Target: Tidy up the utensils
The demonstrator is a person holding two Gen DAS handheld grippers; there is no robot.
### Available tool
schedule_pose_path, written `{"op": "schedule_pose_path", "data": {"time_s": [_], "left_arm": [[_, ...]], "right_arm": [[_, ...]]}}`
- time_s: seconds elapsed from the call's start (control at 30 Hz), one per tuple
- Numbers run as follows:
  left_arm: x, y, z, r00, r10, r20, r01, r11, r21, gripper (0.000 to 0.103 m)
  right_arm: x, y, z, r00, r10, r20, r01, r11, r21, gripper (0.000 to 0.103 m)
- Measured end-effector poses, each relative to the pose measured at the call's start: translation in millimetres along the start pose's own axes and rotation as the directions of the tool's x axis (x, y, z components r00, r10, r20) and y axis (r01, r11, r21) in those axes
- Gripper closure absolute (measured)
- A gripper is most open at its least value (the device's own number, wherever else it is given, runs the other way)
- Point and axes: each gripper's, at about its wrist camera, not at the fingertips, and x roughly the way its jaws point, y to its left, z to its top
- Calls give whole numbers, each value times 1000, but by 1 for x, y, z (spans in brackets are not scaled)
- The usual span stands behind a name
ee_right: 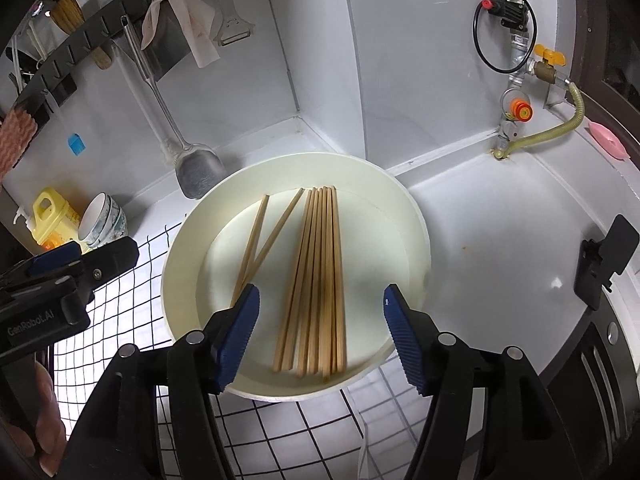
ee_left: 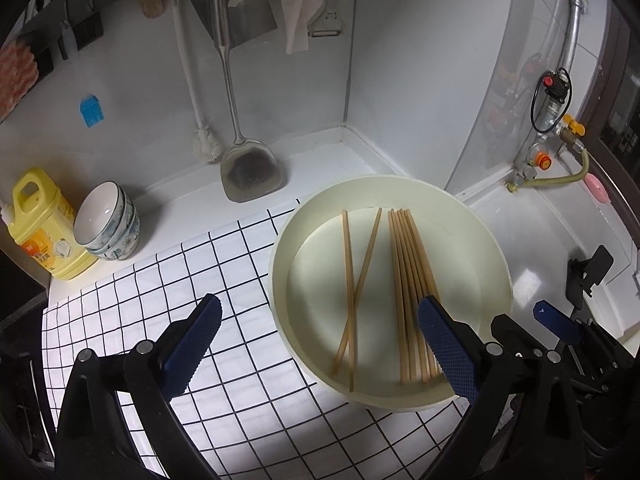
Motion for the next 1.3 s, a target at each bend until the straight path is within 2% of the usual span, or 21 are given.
{"op": "schedule_pose_path", "data": {"time_s": [0.93,1.3], "left_arm": [[-12,6,0,1000,2,11,-2,1000,-14,6],[-15,4,-1,999,49,6,-49,999,6,6]], "right_arm": [[-17,10,0,1000,-10,19,10,1000,0,38],[-18,13,0,1000,-6,15,6,1000,-2,38]]}}
